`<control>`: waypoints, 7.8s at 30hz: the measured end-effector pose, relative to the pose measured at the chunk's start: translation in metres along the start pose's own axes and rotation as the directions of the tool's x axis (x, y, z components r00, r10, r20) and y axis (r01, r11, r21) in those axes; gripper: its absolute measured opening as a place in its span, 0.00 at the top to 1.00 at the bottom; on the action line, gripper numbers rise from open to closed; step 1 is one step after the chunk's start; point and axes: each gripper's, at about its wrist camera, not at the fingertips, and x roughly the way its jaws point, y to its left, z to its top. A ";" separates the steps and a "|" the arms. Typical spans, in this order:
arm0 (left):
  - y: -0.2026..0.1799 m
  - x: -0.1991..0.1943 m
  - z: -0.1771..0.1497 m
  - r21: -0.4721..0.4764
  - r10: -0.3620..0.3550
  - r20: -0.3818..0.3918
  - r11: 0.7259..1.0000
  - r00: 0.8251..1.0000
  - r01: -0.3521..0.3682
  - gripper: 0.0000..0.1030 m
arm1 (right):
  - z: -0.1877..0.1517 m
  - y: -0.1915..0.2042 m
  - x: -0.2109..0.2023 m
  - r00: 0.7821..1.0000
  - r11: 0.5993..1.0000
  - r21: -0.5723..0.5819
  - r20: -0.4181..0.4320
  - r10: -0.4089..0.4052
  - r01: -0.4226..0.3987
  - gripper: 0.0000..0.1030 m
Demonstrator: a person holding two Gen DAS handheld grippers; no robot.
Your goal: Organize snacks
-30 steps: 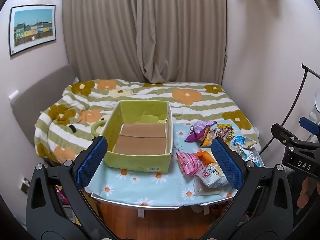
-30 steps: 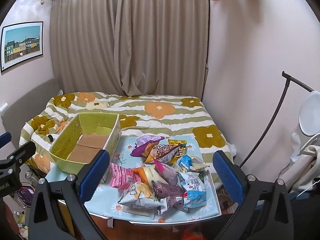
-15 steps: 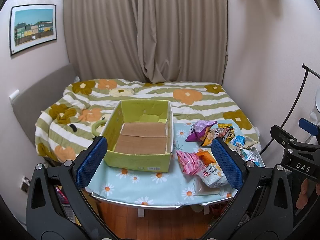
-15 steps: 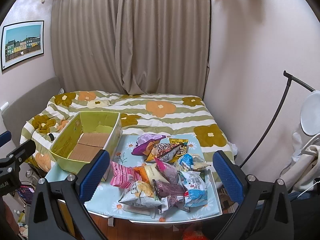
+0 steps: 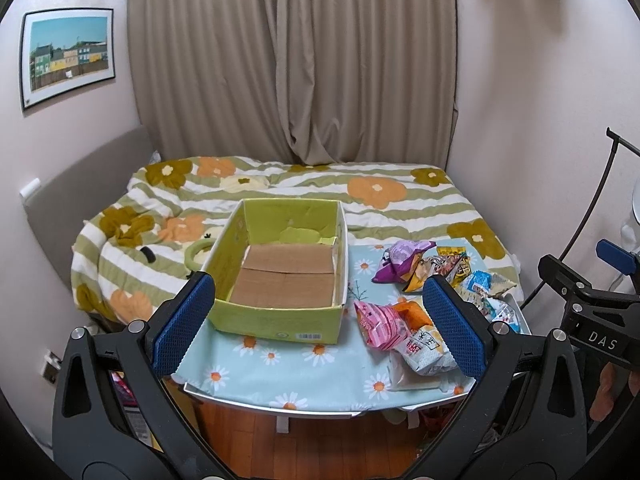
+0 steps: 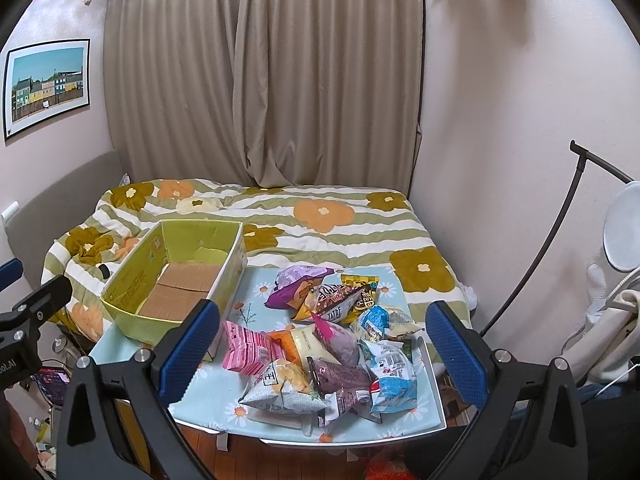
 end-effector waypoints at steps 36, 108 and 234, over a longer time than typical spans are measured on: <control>-0.001 0.000 -0.002 -0.002 0.005 -0.006 1.000 1.000 -0.005 0.00 | -0.005 0.003 0.002 1.000 1.000 -0.004 -0.007 0.001 -0.001 0.00; -0.160 0.272 -0.158 -0.082 -0.089 -0.673 0.996 0.734 0.045 0.00 | -0.127 -0.154 0.238 0.841 0.978 0.137 -0.501 0.205 -0.157 0.04; 0.178 0.378 0.029 -0.065 -0.044 -0.460 0.998 0.887 0.016 0.01 | 0.085 0.217 0.395 0.780 0.898 0.010 -0.491 0.388 -0.440 0.02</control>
